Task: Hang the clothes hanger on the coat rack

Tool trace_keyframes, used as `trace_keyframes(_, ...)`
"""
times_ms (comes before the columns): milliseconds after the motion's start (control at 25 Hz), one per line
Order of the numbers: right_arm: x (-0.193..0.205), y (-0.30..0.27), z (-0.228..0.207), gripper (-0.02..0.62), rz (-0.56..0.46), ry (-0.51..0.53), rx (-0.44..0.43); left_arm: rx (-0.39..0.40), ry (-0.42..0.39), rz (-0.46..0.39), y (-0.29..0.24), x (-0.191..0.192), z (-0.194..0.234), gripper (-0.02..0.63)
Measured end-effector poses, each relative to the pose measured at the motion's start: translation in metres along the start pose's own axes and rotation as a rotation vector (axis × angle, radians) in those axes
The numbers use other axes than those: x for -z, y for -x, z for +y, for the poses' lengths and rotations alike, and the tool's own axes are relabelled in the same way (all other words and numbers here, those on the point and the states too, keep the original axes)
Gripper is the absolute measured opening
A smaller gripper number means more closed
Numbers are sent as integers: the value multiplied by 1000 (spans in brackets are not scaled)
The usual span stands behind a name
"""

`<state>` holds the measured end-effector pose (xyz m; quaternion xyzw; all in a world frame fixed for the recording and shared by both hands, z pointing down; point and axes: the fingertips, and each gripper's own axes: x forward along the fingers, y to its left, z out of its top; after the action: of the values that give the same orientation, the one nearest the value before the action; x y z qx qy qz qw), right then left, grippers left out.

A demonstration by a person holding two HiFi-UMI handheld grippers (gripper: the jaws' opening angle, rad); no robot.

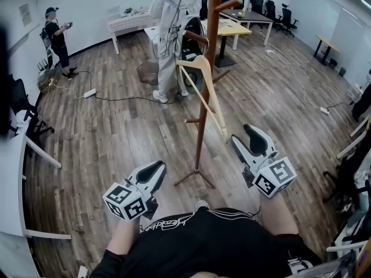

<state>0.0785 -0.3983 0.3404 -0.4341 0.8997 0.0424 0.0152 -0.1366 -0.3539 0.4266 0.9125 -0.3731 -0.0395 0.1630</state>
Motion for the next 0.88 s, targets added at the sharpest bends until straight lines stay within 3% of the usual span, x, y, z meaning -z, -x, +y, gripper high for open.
trace_keyframes(160,15,32,33,203,32,-48,-100,33,26,18,3,21,-18,42)
trace_keyframes(320,30,59,62,67,89,-53,-184,52,32,23,6,30,-40,42)
trace_keyframes(600,31,90,103,55,112,-117,-381,61,-23,-27,12,18,-93,42)
trace_keyframes(880,37,157,93,55,149,-254,-389,56,-18,-10,10,38,-168,43)
